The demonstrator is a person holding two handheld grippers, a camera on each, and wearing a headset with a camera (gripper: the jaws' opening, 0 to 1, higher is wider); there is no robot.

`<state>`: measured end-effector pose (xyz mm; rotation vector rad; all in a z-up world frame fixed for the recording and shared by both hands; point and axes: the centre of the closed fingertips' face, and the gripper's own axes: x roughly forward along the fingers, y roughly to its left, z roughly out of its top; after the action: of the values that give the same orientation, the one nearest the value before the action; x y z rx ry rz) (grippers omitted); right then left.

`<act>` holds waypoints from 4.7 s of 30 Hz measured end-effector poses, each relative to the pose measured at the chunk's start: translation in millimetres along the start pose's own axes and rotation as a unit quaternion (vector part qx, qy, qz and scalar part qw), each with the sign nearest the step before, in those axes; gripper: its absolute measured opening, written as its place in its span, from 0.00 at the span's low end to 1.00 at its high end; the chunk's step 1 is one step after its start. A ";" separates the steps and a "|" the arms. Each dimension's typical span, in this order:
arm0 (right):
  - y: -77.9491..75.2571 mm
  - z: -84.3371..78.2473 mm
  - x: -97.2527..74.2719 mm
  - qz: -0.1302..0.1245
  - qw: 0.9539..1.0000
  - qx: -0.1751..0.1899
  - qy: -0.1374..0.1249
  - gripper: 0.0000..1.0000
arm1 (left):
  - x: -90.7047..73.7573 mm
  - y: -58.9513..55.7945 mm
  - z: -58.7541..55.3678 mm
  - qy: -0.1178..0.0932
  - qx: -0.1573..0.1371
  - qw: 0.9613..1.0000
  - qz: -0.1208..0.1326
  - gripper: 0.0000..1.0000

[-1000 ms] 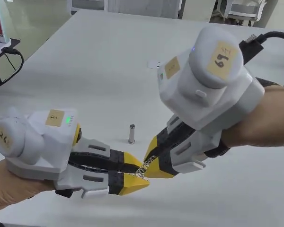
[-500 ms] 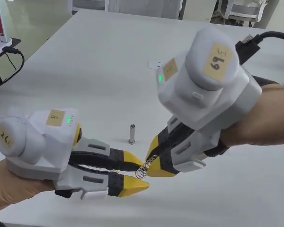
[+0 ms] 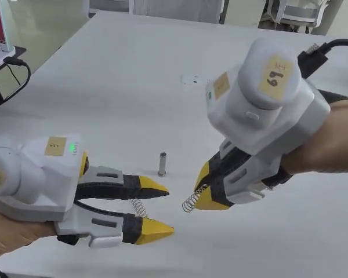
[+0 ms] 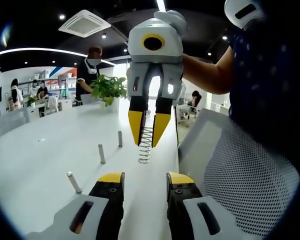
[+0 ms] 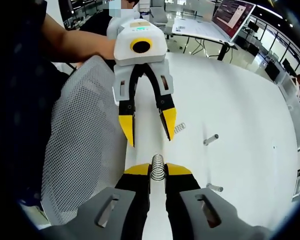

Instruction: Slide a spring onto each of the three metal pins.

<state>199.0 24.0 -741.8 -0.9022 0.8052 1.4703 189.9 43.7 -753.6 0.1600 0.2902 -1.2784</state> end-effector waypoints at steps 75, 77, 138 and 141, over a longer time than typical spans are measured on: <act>-121.6 -84.0 3.1 -0.049 0.987 0.077 0.135 0.08 | -30.3 16.0 -27.2 0.013 -0.027 0.997 0.074 0.51; -121.5 -83.9 4.7 -0.047 0.987 0.077 0.136 0.08 | -30.4 16.3 -27.6 0.015 -0.027 0.997 0.075 0.51; -114.2 -111.3 46.3 -0.043 0.985 0.083 0.147 0.18 | -33.7 17.9 -27.3 0.015 -0.027 0.996 0.081 0.50; -111.7 -112.7 43.4 -0.046 0.985 0.087 0.143 0.18 | -33.5 18.2 -27.4 0.016 -0.027 0.996 0.081 0.50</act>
<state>318.7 -45.2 -830.9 -1.0157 1.0726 1.1837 195.3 87.2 -770.3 0.1540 0.3324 -1.1074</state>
